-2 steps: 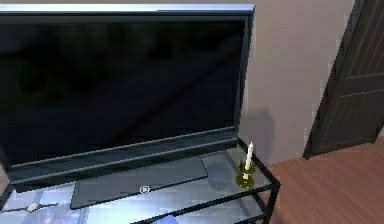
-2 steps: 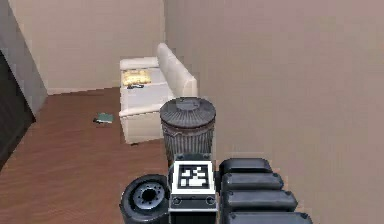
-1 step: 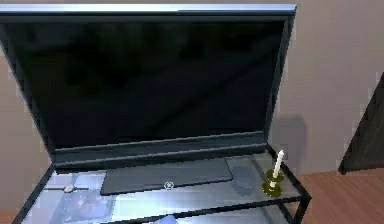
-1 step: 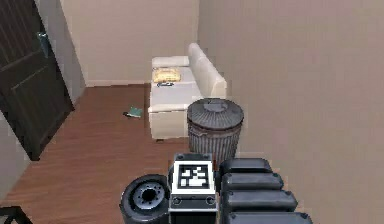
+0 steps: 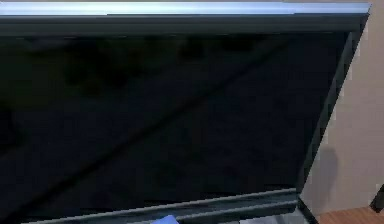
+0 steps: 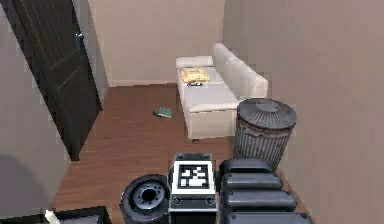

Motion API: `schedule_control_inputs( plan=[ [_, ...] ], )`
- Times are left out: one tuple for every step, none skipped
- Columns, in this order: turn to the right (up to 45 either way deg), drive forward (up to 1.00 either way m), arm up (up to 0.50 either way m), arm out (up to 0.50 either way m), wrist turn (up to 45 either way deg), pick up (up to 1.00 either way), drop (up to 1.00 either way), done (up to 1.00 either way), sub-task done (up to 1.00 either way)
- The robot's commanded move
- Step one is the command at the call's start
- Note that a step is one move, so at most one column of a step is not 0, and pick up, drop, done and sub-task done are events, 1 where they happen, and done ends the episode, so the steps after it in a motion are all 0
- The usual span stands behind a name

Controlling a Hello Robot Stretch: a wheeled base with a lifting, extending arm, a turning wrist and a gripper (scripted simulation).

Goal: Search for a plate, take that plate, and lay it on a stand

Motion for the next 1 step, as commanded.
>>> schedule_control_inputs(
  plan=[
    [45.0, 0.0, 0.0, 0.0, 0.0, 0.0, 0.0, 0.0, 0.0]
  ],
)
